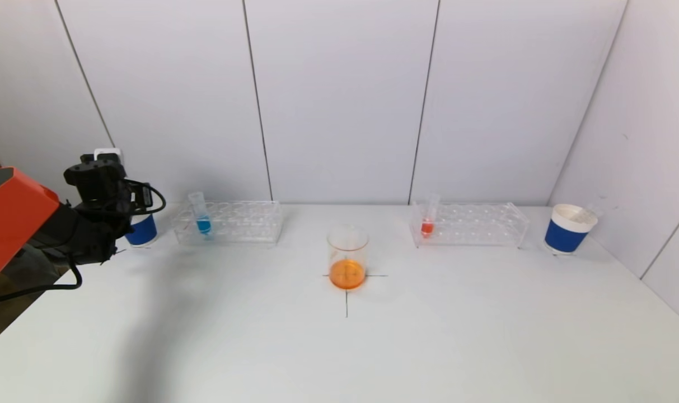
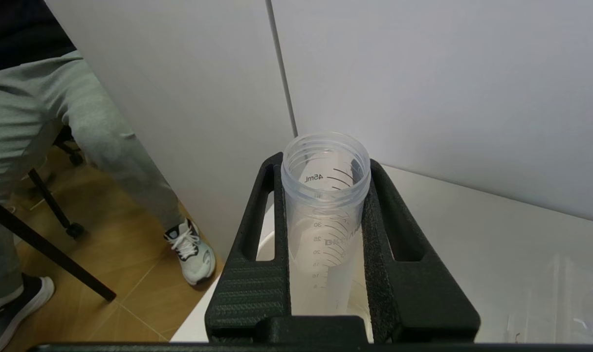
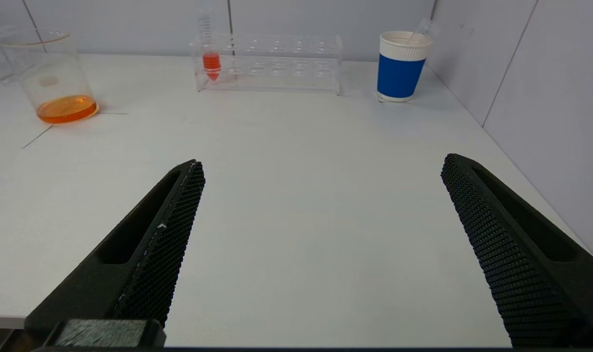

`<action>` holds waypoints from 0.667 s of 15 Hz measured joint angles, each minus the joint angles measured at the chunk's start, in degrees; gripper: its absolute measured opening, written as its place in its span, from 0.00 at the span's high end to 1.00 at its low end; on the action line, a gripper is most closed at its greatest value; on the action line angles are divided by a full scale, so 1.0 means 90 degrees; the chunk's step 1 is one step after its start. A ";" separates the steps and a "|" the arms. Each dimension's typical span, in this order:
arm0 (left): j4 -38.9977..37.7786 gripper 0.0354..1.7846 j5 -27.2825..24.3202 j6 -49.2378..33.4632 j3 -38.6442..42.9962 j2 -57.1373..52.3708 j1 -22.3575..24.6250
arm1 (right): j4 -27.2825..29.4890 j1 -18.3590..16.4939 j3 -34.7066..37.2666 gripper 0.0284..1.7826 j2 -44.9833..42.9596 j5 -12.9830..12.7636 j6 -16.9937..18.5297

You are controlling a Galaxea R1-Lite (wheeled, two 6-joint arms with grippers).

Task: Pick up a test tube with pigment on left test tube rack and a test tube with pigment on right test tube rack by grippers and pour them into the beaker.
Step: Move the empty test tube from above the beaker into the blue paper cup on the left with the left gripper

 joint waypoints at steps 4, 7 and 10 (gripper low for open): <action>0.0000 0.77 -0.0003 0.0000 -0.0001 -0.0003 0.0003 | 0.0003 0.0000 0.0000 0.01 0.0000 0.0000 0.0000; -0.0009 0.77 -0.0003 -0.0009 0.0003 -0.0005 0.0003 | 0.0003 0.0000 0.0000 0.01 0.0000 0.0000 0.0000; -0.0041 0.77 -0.0003 -0.0007 0.0035 -0.0008 0.0008 | 0.0003 0.0000 0.0000 0.01 0.0000 0.0000 0.0000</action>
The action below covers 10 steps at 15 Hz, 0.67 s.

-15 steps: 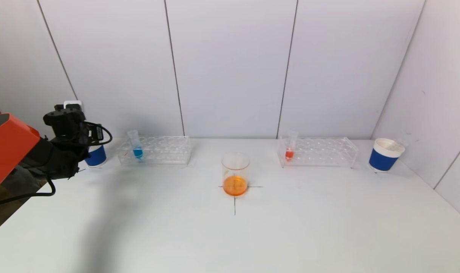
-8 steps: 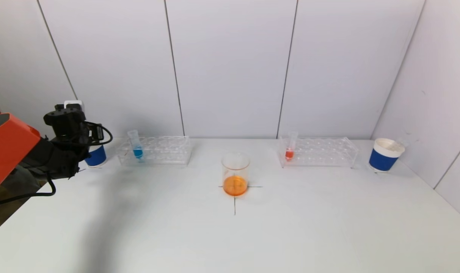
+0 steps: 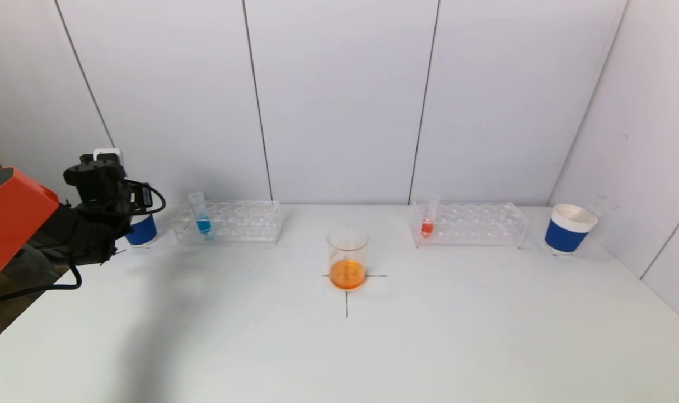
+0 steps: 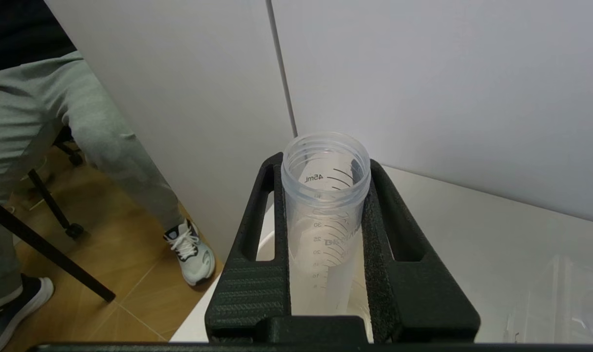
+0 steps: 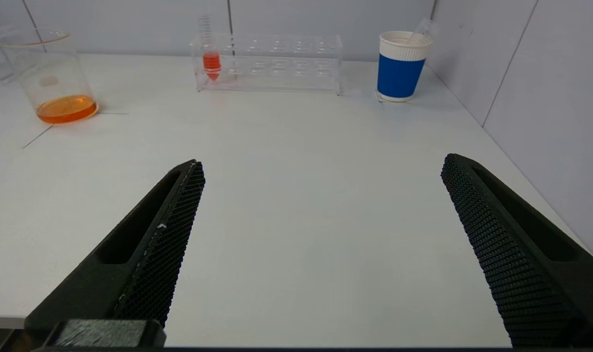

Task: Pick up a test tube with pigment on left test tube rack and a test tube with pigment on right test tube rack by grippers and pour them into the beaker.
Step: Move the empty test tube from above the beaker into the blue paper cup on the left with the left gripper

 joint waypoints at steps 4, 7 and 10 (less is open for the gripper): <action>-0.0009 0.66 0.0003 -0.0024 0.0012 -0.0015 0.0004 | -0.0003 0.0000 0.0000 0.01 0.0000 0.0000 0.0000; -0.0009 0.41 0.0000 -0.0027 0.0016 -0.0015 0.0004 | 0.0000 0.0000 0.0000 0.01 0.0000 0.0000 0.0001; -0.0012 0.16 -0.0005 -0.0030 0.0026 -0.0016 0.0004 | -0.0003 0.0000 0.0000 0.01 0.0000 0.0000 0.0000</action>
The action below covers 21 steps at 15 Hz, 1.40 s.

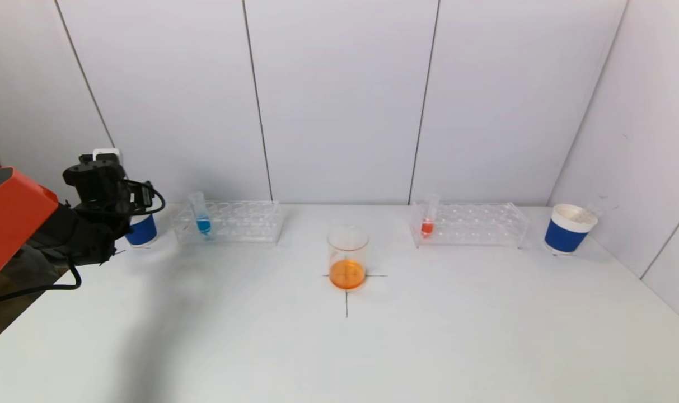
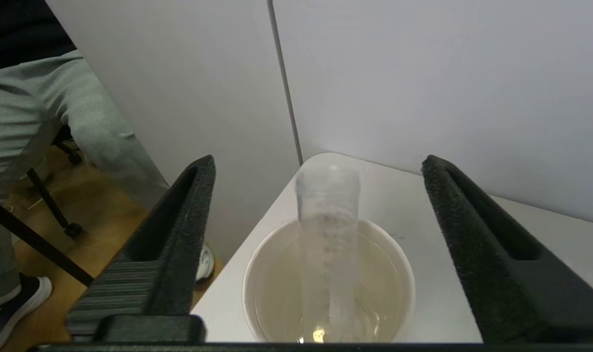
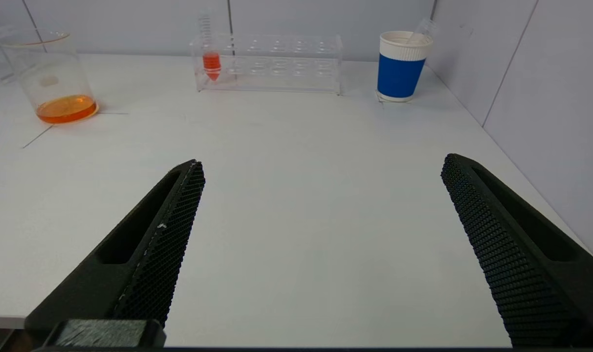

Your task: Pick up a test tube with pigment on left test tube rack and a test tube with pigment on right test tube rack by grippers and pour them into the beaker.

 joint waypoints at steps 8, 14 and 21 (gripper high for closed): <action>0.0065 0.01 -0.0153 0.0015 0.0263 -0.0775 -0.0074 | 0.0003 0.0000 0.0000 0.01 0.0000 0.0000 0.0000; 0.0111 0.01 -0.0211 0.0070 0.2016 -0.3117 -0.0726 | 0.0003 0.0000 0.0000 0.01 0.0000 0.0000 0.0000; 0.0555 0.01 0.0103 0.0177 0.4795 -0.6288 -0.1375 | 0.0003 0.0000 0.0000 0.01 0.0000 0.0000 0.0000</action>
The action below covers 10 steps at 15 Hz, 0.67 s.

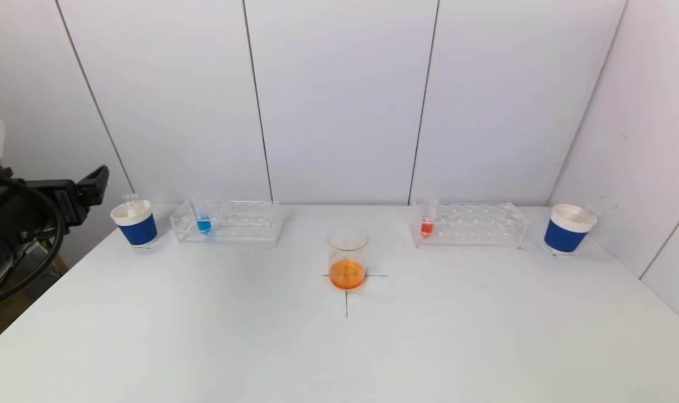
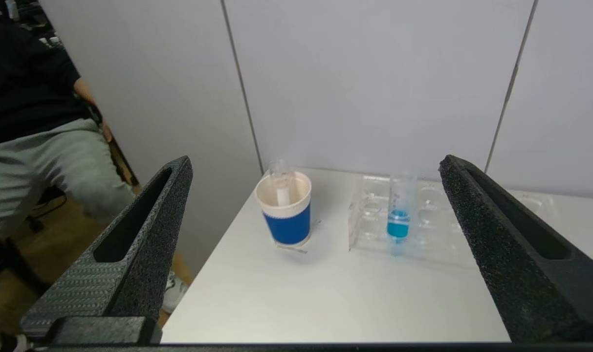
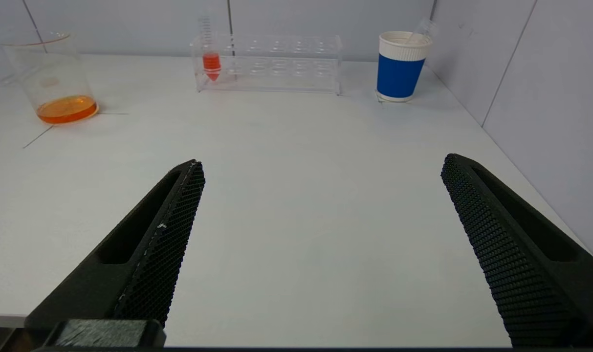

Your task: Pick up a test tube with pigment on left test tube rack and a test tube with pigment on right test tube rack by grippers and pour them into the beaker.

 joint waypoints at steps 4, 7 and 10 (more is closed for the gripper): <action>0.0037 0.01 0.0677 0.0367 0.1094 -0.1405 -0.0042 | 0.0000 0.0000 0.0000 0.01 0.0000 0.0000 0.0001; 0.0085 0.01 0.1100 0.0677 0.1777 -0.2361 -0.0049 | -0.0003 0.0000 0.0000 0.01 0.0000 0.0000 0.0000; 0.0515 0.01 0.0974 0.0884 0.2406 -0.3415 -0.0051 | -0.0003 0.0000 0.0000 0.01 0.0000 0.0003 0.0000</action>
